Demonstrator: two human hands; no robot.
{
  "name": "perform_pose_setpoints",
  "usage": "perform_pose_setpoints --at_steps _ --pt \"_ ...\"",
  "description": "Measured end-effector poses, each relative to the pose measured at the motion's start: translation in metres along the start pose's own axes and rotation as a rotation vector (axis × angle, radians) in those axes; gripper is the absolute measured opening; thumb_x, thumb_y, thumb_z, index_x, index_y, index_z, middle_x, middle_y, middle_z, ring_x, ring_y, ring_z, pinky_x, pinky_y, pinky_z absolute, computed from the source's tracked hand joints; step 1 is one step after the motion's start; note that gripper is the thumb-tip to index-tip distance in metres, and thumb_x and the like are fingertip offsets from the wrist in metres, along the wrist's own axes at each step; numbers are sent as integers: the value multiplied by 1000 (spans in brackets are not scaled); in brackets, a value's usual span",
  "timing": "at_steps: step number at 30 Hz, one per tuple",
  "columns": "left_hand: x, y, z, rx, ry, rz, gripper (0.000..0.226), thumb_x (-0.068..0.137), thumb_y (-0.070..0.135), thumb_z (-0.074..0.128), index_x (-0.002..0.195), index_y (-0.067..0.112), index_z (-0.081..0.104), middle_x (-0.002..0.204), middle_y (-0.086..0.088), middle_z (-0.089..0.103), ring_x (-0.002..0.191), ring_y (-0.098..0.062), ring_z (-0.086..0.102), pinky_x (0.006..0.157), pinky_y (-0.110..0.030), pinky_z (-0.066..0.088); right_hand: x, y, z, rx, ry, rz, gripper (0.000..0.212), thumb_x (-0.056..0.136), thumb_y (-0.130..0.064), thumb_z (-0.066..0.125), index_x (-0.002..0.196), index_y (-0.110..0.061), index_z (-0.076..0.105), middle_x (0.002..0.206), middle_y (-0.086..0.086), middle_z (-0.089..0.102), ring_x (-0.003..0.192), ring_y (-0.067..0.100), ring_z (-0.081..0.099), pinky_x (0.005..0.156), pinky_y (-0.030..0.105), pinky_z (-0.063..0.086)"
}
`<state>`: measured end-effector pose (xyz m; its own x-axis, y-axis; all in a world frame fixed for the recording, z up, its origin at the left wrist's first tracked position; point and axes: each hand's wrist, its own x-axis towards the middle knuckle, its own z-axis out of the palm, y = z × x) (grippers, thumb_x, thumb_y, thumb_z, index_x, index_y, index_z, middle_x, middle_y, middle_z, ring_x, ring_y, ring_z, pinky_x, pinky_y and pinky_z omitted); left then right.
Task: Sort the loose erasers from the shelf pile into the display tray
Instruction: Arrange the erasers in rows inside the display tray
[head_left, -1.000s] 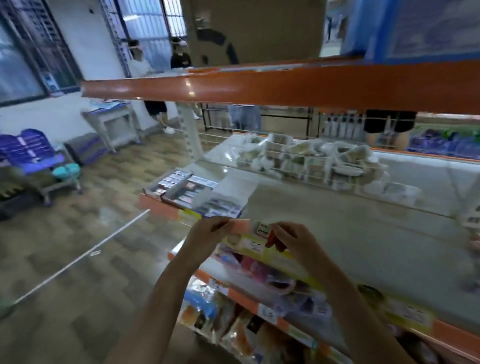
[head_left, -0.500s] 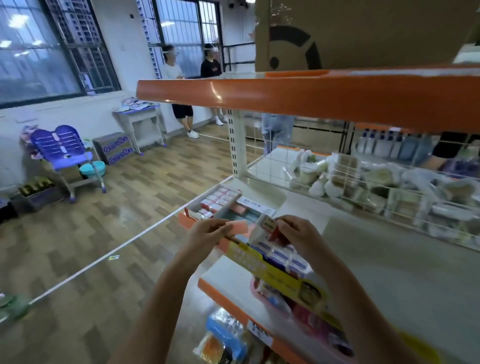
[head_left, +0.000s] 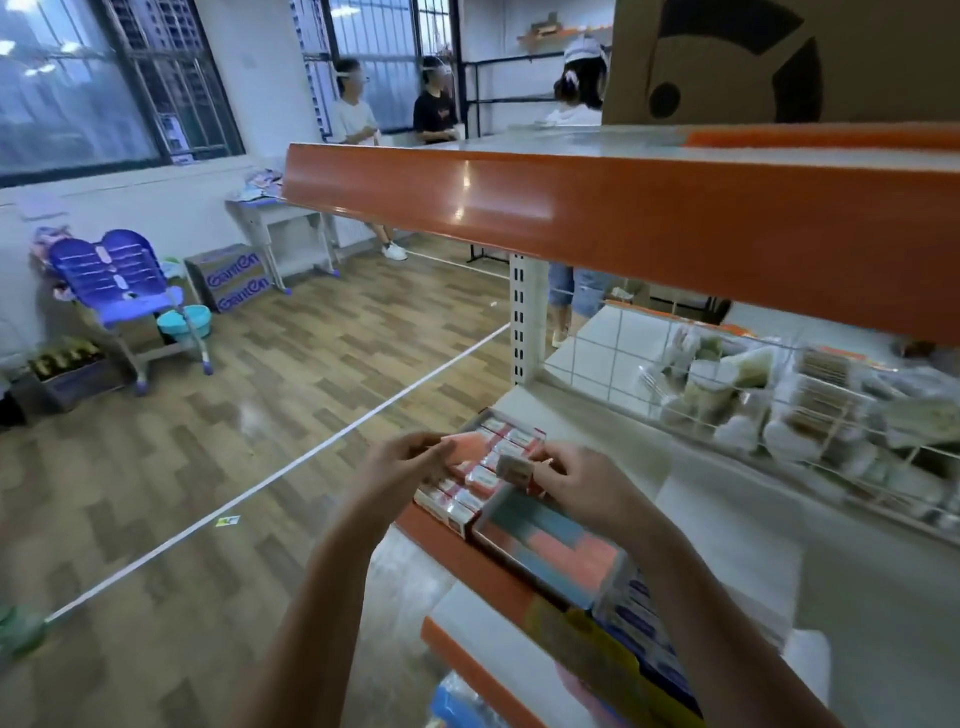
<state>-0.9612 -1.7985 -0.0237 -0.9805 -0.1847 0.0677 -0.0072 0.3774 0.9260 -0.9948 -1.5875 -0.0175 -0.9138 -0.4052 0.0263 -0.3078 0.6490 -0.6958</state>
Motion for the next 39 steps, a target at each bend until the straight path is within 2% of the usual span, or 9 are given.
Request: perform_pose_setpoints --at_steps 3,5,12,16,22,25,27,30,39 --pt "29 -16 -12 5 -46 -14 11 89 26 61 94 25 71 71 8 68 58 1 54 55 -16 40 21 -9 14 -57 5 -12 25 96 -30 46 114 -22 62 105 -2 63 81 6 54 60 13 38" --pt "49 -23 -20 -11 -81 -14 10 89 24 61 93 25 71 65 12 67 55 3 52 55 -14 39 34 -17 25 -68 8 -3 25 97 -30 47 116 -22 62 109 -3 61 85 4 53 66 12 39" --pt "106 -35 -40 -51 -262 60 12 90 16 58 91 23 69 50 17 58 48 2 44 47 -8 33 62 -38 61 -134 -31 131 27 97 -32 46 113 -19 63 113 -3 59 99 9 55 90 27 46" --pt "126 -40 -43 -73 -376 92 13 91 13 57 96 16 68 49 18 57 48 3 45 48 -8 34 64 -49 76 -163 35 229 23 96 -28 49 112 -17 62 113 -3 61 99 9 56 87 26 47" --pt "146 -50 -41 -79 -522 129 15 90 19 59 100 17 70 52 18 58 51 5 46 50 -10 36 63 -59 101 -114 244 342 13 95 -24 50 106 -21 58 110 -7 61 96 6 57 83 20 47" --pt "149 -55 -37 -92 -565 141 13 89 21 59 97 22 69 51 18 56 51 4 45 50 -12 36 65 -61 114 -182 336 364 14 95 -25 51 105 -19 58 107 -4 61 95 8 56 83 22 47" --pt "150 -57 -35 -93 -588 150 12 89 21 59 93 26 69 51 16 55 51 3 44 51 -13 35 65 -61 122 -234 382 354 16 95 -27 50 107 -20 58 108 -5 59 97 7 53 84 18 44" --pt "149 -60 -33 -103 -612 158 13 89 20 59 88 29 68 52 14 57 51 2 44 51 -12 36 64 -61 129 -286 422 344 19 95 -27 50 110 -20 60 110 -7 56 101 6 50 85 14 40" --pt "140 -56 -31 -140 -673 170 12 89 14 58 91 21 68 59 22 64 55 11 54 51 -4 39 63 -62 134 -338 456 362 24 96 -24 48 113 -15 62 111 -3 55 105 9 50 88 16 40"
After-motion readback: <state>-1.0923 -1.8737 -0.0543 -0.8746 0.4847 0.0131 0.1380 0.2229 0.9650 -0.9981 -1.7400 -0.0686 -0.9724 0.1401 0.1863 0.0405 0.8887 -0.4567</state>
